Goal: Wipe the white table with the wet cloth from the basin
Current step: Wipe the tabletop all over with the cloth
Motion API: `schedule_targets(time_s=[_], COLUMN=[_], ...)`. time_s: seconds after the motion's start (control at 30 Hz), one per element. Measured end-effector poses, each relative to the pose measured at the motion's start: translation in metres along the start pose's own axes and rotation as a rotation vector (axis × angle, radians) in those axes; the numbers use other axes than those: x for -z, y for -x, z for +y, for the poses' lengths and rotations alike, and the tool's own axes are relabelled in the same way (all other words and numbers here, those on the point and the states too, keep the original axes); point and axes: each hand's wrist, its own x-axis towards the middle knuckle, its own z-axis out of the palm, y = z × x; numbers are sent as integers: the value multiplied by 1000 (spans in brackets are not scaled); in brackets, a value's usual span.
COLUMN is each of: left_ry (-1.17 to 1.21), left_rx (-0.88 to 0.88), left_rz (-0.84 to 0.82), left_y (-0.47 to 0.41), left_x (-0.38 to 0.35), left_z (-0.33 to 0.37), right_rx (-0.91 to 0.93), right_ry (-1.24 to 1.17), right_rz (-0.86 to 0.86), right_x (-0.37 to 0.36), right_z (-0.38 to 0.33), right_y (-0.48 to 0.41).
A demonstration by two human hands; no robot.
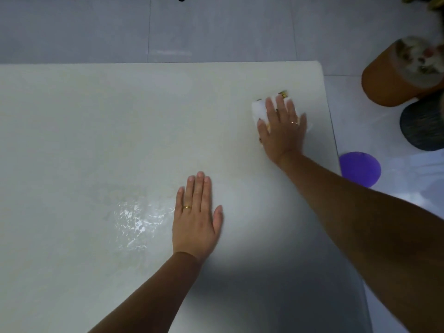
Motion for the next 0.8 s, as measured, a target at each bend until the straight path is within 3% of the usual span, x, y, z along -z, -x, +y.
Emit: schedule_targets(time_s=[0.07, 0.13, 0.2, 0.3, 0.37, 0.5, 0.63, 0.7, 0.8], left_ry=[-1, 14, 38, 84, 84, 13, -3, -18, -14], left_rx=[23, 50, 50, 37, -1, -16, 4, 8, 2], left_rz=[9, 26, 50, 66, 27, -29, -23, -34, -34], left_y=[-3, -12, -30, -66, -81, -85, -85, -86, -86], left_x=[4, 11, 18, 21, 13, -10, -14, -14, -12], left_z=[4, 15, 29, 53, 65, 68, 70, 71, 70], right_rx=[-283, -314, -47, 382, 502, 166, -190, -71, 306], right_ry=[-99, -148, -99, -46, 23, 9, -91, -87, -24], right_rz=[22, 2, -39, -76, -47, 6, 15, -15, -62], right_x=[-5, -10, -14, -3, 0, 8, 3, 0, 9], right_z=[-36, -75, -94, -67, -36, 5, -44, -69, -56], right_y=[-1, 5, 14, 1, -21, -67, -74, -72, -75])
